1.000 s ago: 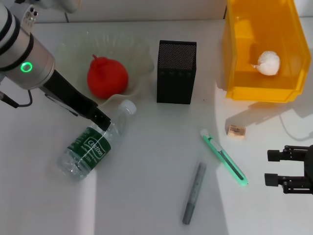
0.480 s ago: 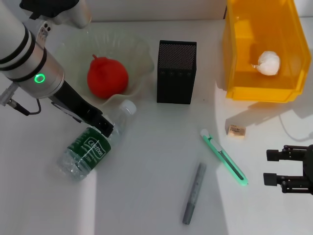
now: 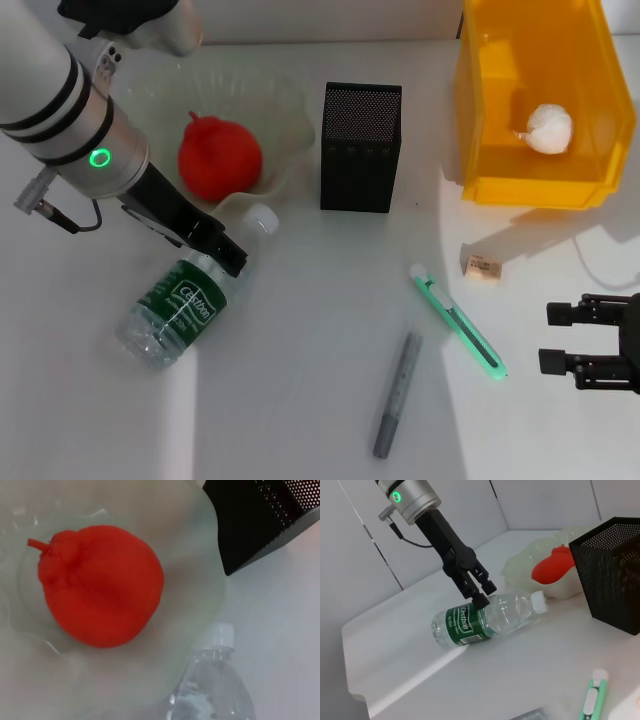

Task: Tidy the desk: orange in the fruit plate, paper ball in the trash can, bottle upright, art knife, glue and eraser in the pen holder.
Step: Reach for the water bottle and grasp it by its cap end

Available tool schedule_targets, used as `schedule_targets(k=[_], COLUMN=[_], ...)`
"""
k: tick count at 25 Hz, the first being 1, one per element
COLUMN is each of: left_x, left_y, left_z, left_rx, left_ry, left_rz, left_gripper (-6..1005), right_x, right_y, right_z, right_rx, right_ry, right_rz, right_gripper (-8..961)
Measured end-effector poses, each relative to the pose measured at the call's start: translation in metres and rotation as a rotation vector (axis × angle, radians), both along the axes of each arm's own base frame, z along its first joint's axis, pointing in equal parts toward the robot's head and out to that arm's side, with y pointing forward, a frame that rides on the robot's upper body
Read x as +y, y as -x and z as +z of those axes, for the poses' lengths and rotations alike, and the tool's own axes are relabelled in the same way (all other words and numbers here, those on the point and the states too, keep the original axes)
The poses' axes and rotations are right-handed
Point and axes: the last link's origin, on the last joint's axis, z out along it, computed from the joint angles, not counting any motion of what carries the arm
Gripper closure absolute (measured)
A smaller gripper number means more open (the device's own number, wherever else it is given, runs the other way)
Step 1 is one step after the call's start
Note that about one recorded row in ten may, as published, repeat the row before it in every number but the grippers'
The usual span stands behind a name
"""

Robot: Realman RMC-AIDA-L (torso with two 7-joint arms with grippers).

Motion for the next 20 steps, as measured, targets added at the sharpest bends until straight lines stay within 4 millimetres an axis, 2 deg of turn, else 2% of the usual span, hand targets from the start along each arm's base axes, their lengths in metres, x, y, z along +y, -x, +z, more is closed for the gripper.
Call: schedule_targets(k=[11, 20], left_x=[0.005, 0.004], left_y=[0.0, -0.001], left_z=[-0.014, -0.017], left_rx=[-0.006, -0.005], left_ry=[0.007, 0.014], left_rz=[-0.004, -0.007], left_gripper=[152, 152], right_x=[0.0, -0.001], right_y=[0.0, -0.001], right_z=[0.0, 0.0], right_rx=[0.001, 0.0], right_ry=[-0.002, -0.001], right_rz=[-0.003, -0.003], right_gripper=[239, 239])
